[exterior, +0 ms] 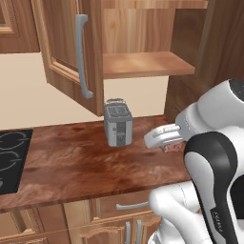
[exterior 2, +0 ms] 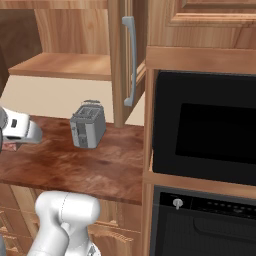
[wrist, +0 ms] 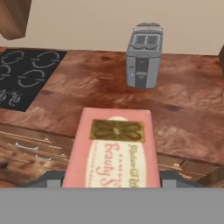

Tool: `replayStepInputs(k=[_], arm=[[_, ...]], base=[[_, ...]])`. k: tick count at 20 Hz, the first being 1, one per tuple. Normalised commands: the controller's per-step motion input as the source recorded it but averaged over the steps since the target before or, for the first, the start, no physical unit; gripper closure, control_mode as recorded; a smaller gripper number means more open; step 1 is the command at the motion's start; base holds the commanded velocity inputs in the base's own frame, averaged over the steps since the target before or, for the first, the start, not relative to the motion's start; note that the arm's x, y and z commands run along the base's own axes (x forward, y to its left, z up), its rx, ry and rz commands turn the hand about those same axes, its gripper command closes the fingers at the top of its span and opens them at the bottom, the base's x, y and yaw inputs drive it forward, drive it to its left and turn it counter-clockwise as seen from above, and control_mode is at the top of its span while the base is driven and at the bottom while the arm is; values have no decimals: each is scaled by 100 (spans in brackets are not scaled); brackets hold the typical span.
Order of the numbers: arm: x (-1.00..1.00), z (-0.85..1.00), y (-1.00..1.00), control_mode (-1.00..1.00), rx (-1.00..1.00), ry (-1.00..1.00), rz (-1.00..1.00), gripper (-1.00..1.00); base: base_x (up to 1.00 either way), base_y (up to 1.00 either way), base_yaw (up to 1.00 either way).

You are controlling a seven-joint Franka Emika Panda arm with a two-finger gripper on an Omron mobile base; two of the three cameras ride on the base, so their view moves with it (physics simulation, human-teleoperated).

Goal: Open the cabinet. Pick the bar soap and place it next to the sink. Then close the cabinet.

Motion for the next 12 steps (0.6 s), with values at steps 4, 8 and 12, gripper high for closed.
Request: replayStepInputs(k=[4,8,12], arm=[[0,0,0,-100,0,0,-1,100],[0,0,0,-100,0,0,0,100],[0,0,0,-100,0,0,0,100]], base=[[0,0,0],[0,0,0],[0,0,0]])
